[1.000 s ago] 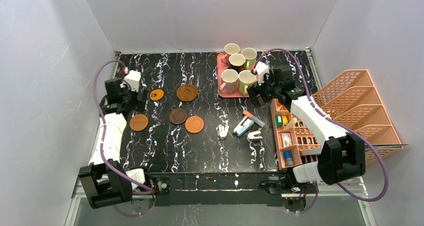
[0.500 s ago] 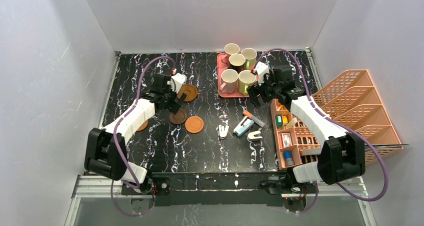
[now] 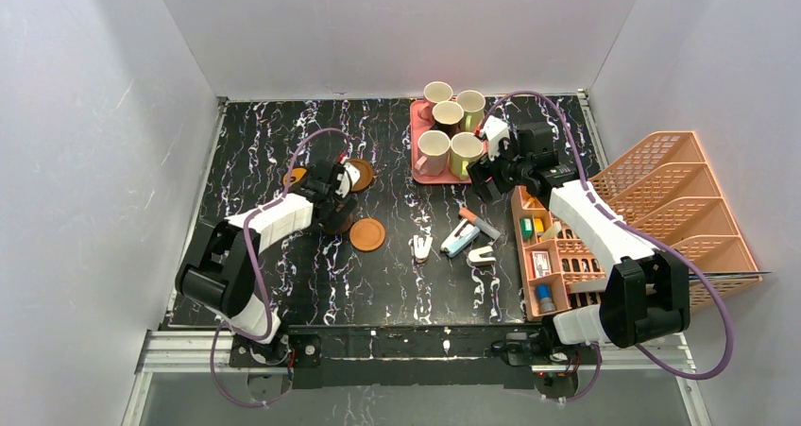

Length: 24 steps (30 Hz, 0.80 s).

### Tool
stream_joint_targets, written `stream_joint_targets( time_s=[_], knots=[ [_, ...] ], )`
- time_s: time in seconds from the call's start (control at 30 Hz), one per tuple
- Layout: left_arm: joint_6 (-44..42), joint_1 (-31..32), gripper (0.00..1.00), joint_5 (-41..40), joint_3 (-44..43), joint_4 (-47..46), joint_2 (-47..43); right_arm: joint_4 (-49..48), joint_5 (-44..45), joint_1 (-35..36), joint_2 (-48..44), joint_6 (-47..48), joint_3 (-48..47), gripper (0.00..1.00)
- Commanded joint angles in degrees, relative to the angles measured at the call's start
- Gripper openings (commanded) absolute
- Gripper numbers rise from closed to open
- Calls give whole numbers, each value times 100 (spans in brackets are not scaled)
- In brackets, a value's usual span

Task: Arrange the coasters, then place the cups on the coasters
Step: Move the coaster to the center of the board.

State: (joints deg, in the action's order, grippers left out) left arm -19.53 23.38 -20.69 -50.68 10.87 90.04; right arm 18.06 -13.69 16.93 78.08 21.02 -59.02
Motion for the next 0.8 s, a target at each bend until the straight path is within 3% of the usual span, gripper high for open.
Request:
stream_joint_targets(
  time_s=[0.0, 0.47, 0.77],
  knots=[
    [-113, 9, 98, -493, 313, -140, -123, -58, -88, -29, -141, -36, -117, 98],
    [-266, 9, 98, -226, 1238, 229, -1372, -30, -96, -31, -170, -39, -134, 98],
    [108, 9, 98, -85, 605, 113, -1457, -26, -45, -30, -164, -45, -135, 98]
  ],
)
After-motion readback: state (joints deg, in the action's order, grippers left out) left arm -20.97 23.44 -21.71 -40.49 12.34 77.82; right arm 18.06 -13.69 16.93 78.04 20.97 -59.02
